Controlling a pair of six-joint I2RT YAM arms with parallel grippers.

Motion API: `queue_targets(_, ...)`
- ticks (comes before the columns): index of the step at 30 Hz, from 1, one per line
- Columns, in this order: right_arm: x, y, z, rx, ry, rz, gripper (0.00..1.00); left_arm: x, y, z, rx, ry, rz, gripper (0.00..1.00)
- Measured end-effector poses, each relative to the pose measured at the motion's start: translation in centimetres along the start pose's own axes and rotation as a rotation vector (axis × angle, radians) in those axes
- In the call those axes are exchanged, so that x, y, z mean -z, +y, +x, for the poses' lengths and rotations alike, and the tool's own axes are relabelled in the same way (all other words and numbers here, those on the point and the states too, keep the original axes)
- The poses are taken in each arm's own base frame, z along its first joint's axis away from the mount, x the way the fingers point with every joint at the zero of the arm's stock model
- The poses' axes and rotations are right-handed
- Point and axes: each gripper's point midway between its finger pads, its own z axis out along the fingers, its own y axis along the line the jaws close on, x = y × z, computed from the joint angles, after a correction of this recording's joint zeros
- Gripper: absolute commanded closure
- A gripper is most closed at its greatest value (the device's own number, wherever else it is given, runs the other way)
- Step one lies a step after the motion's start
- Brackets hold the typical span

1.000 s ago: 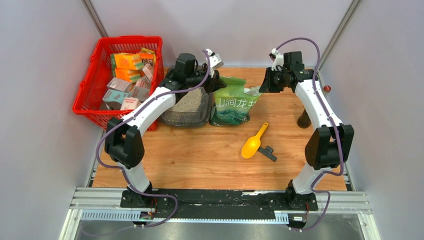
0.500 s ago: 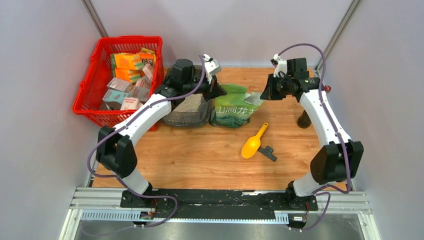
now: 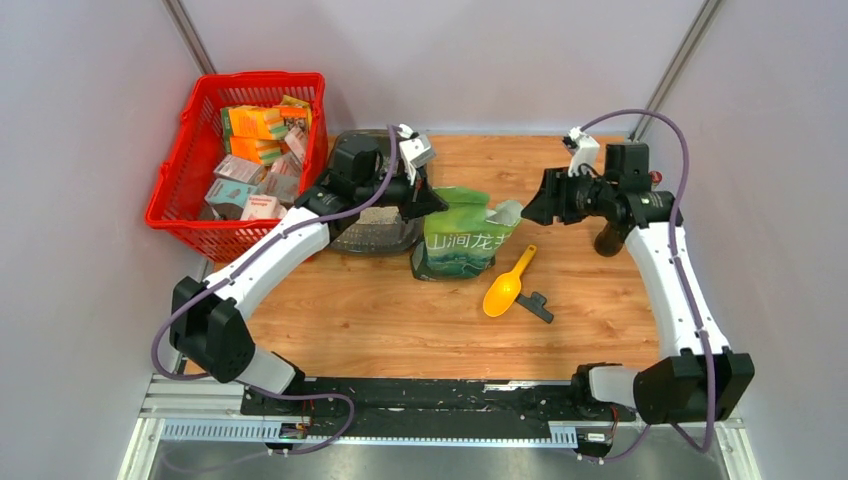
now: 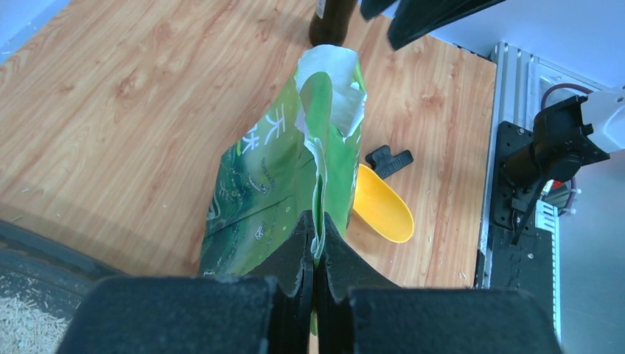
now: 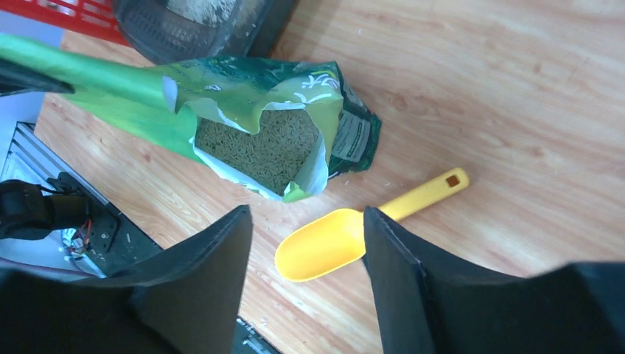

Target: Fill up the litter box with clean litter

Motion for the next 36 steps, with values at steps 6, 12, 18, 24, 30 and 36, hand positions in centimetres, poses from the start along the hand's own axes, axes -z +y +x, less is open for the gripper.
queue_targets(6,2.7,0.7,1.2,0.234,-0.110,-0.075,0.26,0.3,-0.1,0.2,0.007,0.014,-0.013,1.00)
queue_targets(12,1.4,1.6,4.5,0.418,-0.144,-0.202,0.29,0.6,-0.2,0.4,-0.012,0.028,-0.017,1.00)
queue_targets(18,-1.5,0.2,3.8,0.476,-0.136,-0.261,0.36,1.1,-0.2,0.9,-0.054,0.050,-0.024,1.00)
queue_targets(24,-2.2,0.8,3.4,0.532,-0.146,-0.320,0.42,1.2,-0.1,0.9,-0.081,0.054,-0.028,1.00)
queue_targets(30,-2.7,2.1,3.5,0.573,-0.142,-0.382,0.45,1.2,0.0,0.9,-0.085,0.054,-0.031,1.00)
queue_targets(36,-3.5,2.9,3.9,0.583,-0.122,-0.420,0.48,1.2,0.0,0.9,-0.085,0.055,-0.032,1.00)
